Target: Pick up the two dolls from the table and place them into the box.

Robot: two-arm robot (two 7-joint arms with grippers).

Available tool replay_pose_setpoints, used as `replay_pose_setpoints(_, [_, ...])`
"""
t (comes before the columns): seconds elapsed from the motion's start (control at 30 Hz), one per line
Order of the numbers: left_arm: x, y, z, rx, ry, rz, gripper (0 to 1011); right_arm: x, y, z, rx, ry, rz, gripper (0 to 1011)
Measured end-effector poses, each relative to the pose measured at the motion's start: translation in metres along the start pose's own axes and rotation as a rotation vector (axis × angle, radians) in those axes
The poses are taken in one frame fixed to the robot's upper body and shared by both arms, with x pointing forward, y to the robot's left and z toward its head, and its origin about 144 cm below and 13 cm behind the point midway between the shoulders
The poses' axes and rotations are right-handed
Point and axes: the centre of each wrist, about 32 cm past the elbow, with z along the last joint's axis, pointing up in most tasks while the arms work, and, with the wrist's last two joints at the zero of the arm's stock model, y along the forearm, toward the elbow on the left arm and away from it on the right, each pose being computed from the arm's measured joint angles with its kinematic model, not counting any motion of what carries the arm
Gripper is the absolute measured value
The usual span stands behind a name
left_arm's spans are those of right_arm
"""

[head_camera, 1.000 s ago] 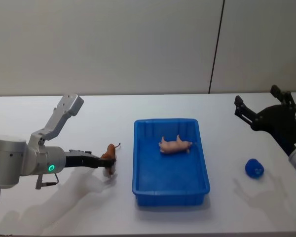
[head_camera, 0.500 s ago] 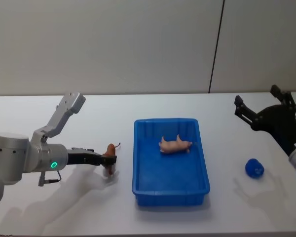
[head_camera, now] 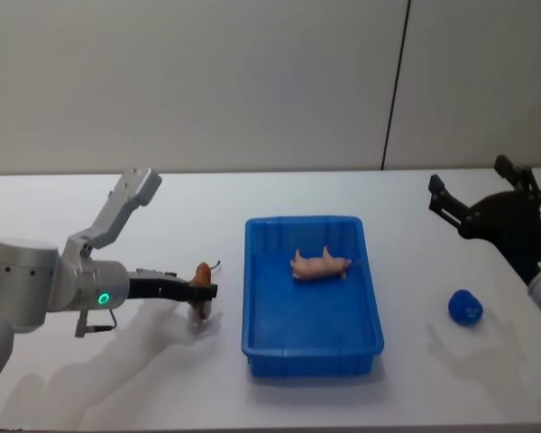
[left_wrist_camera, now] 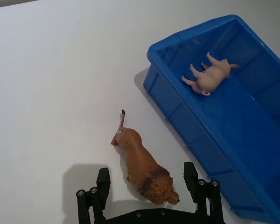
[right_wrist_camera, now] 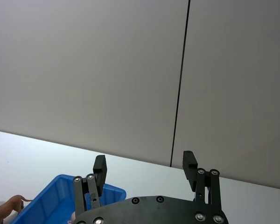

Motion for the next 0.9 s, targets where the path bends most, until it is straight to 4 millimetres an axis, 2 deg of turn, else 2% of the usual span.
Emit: replay_pose_setpoints(0.9, [0.005,-0.021,0.009,0.034,-0.001,-0.018,1001,0.0,0.0,0.0,0.0,0.0,0.0,1001])
